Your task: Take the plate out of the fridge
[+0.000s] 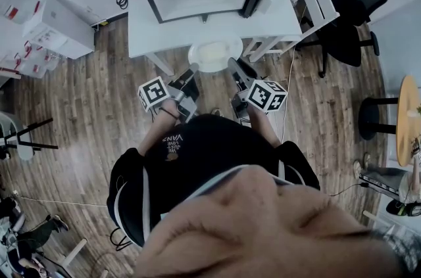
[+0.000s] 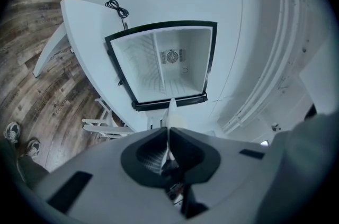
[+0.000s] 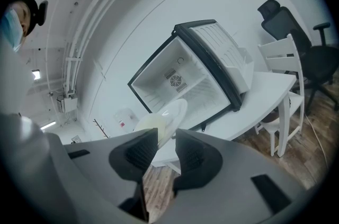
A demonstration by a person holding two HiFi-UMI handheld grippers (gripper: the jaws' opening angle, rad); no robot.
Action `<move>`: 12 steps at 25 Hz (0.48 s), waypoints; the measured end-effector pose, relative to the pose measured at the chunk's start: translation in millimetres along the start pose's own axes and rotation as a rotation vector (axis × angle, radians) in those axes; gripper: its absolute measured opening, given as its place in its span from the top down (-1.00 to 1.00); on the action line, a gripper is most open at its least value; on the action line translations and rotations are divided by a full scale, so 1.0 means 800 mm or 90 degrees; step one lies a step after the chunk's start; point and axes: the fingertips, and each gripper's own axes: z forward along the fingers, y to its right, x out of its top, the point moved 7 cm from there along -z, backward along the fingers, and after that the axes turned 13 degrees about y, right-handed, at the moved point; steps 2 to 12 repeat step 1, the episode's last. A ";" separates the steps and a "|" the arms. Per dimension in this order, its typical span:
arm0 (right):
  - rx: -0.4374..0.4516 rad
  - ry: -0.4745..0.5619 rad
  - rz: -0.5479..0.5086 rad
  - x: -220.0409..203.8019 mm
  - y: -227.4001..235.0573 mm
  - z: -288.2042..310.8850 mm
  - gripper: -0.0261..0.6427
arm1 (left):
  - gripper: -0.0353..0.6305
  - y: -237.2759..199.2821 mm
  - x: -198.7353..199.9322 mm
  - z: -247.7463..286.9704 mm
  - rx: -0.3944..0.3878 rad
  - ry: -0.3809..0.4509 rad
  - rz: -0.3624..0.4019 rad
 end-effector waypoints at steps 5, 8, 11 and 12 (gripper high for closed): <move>0.001 0.000 0.000 0.001 0.000 0.001 0.59 | 0.80 0.000 0.000 0.000 0.004 0.000 0.002; 0.001 0.000 0.000 0.001 0.000 0.001 0.59 | 0.80 0.000 0.000 0.000 0.004 0.000 0.002; 0.001 0.000 0.000 0.001 0.000 0.001 0.59 | 0.80 0.000 0.000 0.000 0.004 0.000 0.002; 0.001 0.000 0.000 0.001 0.000 0.001 0.59 | 0.80 0.000 0.000 0.000 0.004 0.000 0.002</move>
